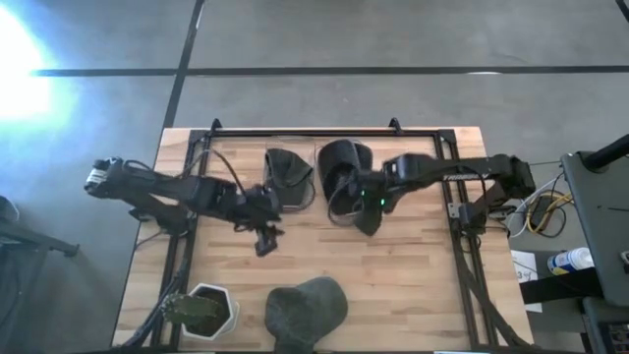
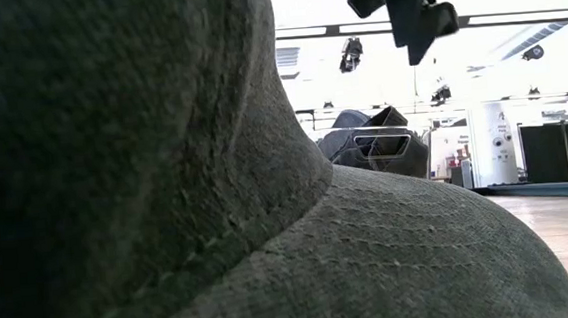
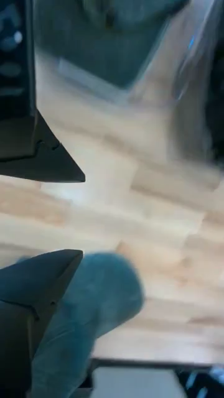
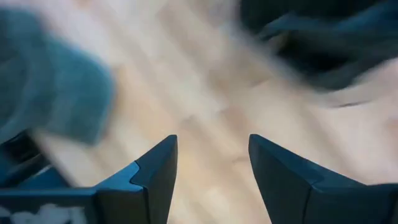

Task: Pick & Place hat
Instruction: Put the dark green cap into the left transparent bin

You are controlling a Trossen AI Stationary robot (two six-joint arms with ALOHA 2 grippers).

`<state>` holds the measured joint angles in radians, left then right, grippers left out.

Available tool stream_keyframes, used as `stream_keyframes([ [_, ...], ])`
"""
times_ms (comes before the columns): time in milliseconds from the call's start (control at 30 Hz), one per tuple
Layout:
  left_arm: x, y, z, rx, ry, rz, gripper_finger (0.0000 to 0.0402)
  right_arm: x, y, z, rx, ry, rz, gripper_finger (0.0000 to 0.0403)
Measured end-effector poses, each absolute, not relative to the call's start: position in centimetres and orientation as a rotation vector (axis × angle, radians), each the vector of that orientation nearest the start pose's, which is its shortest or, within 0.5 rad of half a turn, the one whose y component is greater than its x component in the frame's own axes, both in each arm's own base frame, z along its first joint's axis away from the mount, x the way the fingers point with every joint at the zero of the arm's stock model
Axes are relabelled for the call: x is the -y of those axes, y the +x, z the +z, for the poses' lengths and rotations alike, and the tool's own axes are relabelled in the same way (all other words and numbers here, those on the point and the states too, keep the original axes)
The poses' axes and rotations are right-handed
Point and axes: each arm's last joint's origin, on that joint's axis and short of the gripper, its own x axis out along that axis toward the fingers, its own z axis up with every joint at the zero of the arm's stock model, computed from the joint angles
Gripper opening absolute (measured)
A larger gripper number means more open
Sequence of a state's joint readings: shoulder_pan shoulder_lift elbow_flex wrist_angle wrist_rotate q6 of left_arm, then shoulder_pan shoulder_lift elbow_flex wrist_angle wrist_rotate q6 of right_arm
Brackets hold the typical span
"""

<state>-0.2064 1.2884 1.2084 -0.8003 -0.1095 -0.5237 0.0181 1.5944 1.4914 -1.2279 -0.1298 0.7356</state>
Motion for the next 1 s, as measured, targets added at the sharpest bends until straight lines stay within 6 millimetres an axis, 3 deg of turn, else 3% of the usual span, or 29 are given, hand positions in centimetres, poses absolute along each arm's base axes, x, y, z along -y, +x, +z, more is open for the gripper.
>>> stream_keyframes([
  [267, 6.1, 26.1, 27.2, -0.851, -0.448, -0.165, 0.0179, -7.0, 31.0, 25.2, -1.279, 0.975, -0.15, 0.0194],
  [600, 7.3, 26.2, 23.6, -0.937, -0.463, -0.314, 0.0179, -13.0, 30.4, 20.5, -1.087, 1.286, -0.099, 0.0194],
  [833, 9.0, 26.2, 22.3, -1.047, -0.535, -0.431, 0.0179, -15.5, 30.6, 17.2, -1.121, 1.297, -0.106, 0.0194],
  [1000, 9.9, 26.3, 21.6, -1.093, -0.588, -0.431, 0.0179, -16.3, 32.0, 15.2, -1.15, 1.183, -0.082, 0.0194],
])
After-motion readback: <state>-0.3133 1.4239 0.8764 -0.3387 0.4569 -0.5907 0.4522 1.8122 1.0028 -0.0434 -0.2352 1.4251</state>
